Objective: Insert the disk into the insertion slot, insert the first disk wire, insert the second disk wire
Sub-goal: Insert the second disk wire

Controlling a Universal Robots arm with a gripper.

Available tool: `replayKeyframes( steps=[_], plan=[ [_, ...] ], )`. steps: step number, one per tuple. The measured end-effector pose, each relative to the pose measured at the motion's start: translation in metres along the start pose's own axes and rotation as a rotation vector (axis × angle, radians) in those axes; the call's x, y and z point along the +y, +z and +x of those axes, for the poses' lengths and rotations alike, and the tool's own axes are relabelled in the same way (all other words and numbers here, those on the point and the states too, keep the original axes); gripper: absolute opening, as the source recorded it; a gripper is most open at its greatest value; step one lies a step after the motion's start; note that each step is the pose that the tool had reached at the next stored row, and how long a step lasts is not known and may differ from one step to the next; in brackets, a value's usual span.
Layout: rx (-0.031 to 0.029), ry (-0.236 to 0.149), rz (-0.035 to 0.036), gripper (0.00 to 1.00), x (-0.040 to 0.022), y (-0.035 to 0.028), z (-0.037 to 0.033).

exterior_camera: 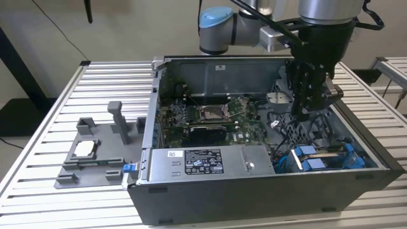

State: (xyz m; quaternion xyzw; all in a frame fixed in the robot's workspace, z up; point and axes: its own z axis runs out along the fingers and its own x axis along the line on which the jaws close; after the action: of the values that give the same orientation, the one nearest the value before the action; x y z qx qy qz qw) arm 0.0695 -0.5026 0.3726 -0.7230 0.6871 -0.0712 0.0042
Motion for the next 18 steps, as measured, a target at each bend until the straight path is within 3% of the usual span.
replayKeyframes(
  steps=[11,13,14,18],
  plan=[
    [0.0024,0.0,0.0002,0.27,0.0001,-0.0001,0.0],
    [0.0024,0.0,0.0002,0.25,0.0001,0.0,0.0],
    [0.0025,0.0,0.0002,0.18,0.0001,-0.0001,0.0],
    [0.0024,0.0,0.0002,0.16,0.0001,-0.0001,0.0]
  ],
)
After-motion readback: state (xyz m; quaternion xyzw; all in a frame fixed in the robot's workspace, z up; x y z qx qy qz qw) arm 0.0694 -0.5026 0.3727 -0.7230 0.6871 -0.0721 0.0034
